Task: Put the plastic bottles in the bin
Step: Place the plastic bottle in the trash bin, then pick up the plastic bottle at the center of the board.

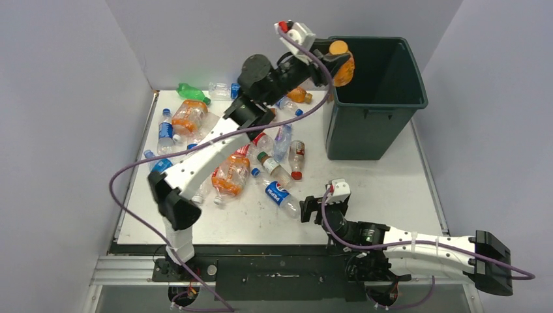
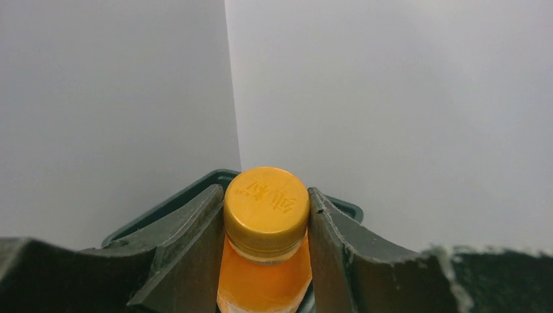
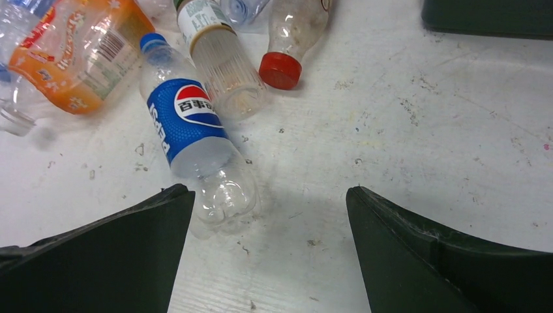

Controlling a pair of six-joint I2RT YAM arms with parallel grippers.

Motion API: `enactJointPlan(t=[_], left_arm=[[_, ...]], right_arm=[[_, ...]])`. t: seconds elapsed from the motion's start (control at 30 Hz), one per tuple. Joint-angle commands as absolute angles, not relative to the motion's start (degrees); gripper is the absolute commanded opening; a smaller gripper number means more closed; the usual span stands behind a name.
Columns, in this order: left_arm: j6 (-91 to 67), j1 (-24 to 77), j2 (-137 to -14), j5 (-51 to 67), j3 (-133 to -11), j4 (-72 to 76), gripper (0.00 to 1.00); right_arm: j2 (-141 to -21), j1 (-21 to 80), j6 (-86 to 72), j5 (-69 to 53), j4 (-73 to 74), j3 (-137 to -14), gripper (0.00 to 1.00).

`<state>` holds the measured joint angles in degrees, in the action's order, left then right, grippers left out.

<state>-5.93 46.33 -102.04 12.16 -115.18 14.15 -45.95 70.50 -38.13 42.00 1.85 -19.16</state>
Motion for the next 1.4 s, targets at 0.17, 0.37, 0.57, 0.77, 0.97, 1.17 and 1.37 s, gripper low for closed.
enactJointPlan(t=[0.17,0.37,0.57,0.77,0.97,1.17,1.37], left_arm=[[-6.2,46.6,-120.8,15.3,-137.5,13.0,0.00],[-6.1,46.7,-124.2,13.4,-136.8,13.6,0.00],[-7.0,47.1,-122.2,13.2,-138.4,14.5,0.86],[-6.5,47.7,-112.6,9.2,-134.7,12.1,0.96],[-3.0,47.8,-91.1,1.2,-110.5,6.6,0.96],[2.9,47.4,-71.2,-7.9,-83.5,-7.7,0.96],[-1.3,46.9,-57.9,-9.2,-62.5,-15.0,0.96]], right_arm=[[-50.5,69.7,-41.5,40.1,0.7,-21.0,0.90],[-50.3,69.8,-42.1,40.0,1.0,-20.6,0.90],[-49.1,69.6,-42.2,41.6,3.0,-21.6,0.90],[-48.1,69.5,-41.8,43.2,5.1,-22.9,0.90],[-47.9,68.9,-40.7,42.8,6.7,-24.0,0.90],[-48.2,59.9,-36.0,28.0,2.2,-24.6,0.90],[-54.9,54.5,-27.0,9.1,-4.6,-25.4,0.90]])
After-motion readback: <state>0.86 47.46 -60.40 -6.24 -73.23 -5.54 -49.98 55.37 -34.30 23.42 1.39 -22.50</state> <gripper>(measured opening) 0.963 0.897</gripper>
